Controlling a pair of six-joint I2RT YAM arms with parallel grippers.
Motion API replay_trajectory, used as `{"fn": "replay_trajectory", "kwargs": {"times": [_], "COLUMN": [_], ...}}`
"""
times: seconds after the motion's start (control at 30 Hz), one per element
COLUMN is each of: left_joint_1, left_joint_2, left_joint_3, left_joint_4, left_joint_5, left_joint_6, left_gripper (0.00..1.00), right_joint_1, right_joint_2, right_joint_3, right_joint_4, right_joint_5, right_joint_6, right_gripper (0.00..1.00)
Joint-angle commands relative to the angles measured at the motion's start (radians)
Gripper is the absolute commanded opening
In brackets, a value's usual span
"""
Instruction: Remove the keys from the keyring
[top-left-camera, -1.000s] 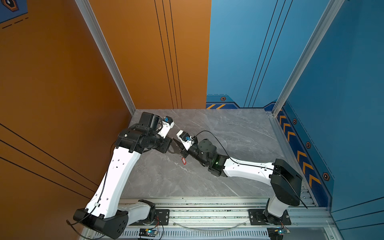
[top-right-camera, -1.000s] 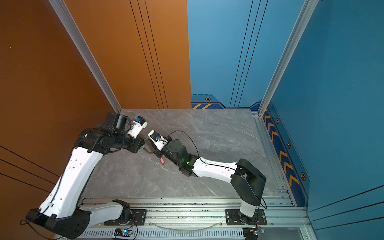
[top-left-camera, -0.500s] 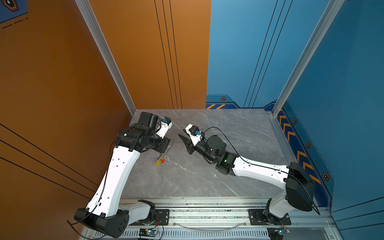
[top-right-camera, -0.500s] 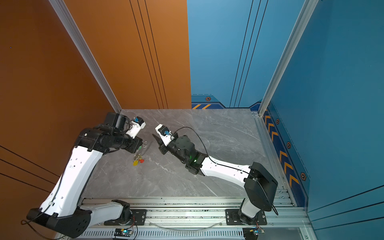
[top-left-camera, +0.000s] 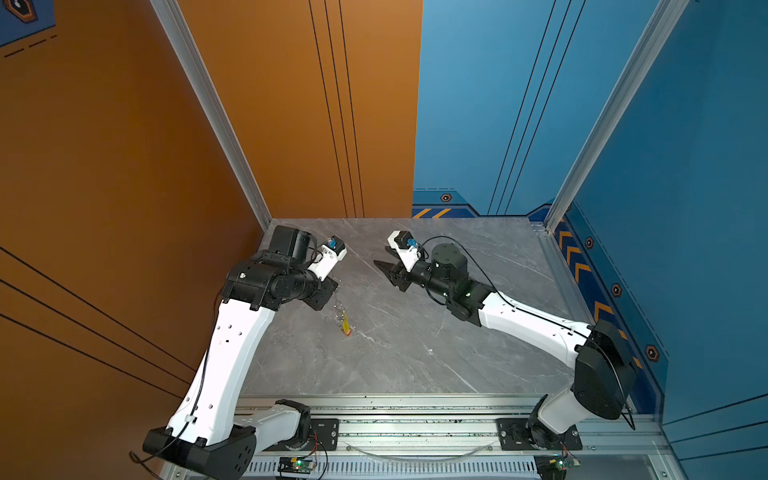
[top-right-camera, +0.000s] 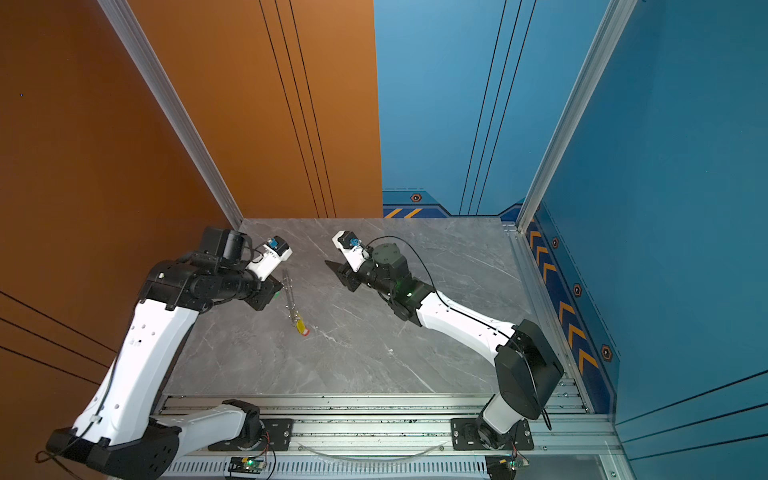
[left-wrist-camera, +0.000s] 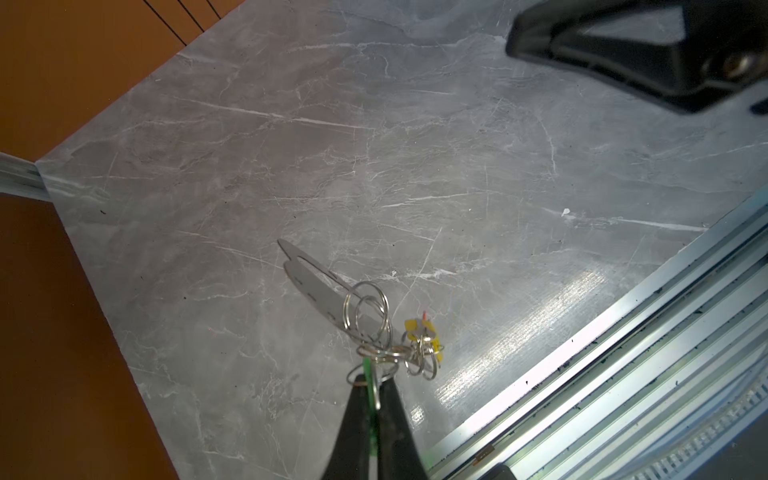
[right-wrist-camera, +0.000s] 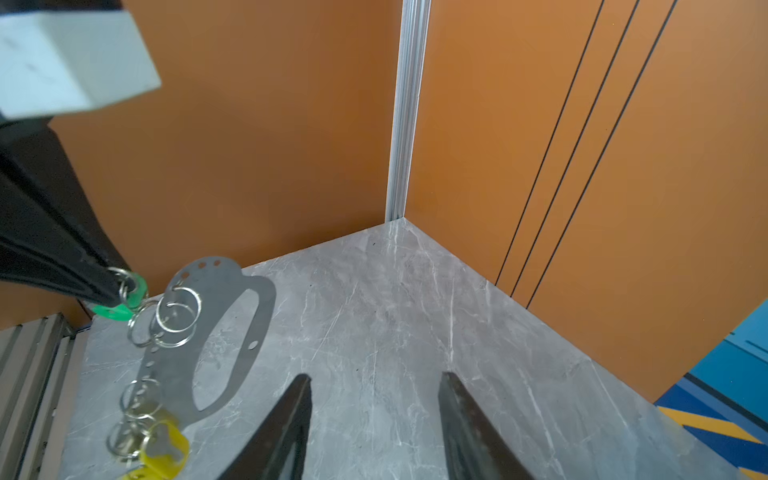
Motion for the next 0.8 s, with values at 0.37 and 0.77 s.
{"fn": "replay_trajectory", "kwargs": {"times": [0.37, 0.77], "left_joint_1": [0.000, -0.043], "left_joint_2": [-0.088, -0.090], "left_joint_3": [-0.108, -0.156], "left_joint_4": [0.083, 0.186], "left_joint_5": [0.202, 0.109], "left_joint_6": [0.473, 0.716], "left_gripper": [0.00, 0.00], "right_joint_1": [-0.048, -0.054], "right_joint_2": [0.102, 0.240], "right_joint_3": [0.196, 0.365], "right_joint_4": [-0.174, -0.334], "right_joint_5": [-0.151, -0.398], "right_joint_6": [-0.040, -0.044], "right_gripper": [0.57, 0.55]}}
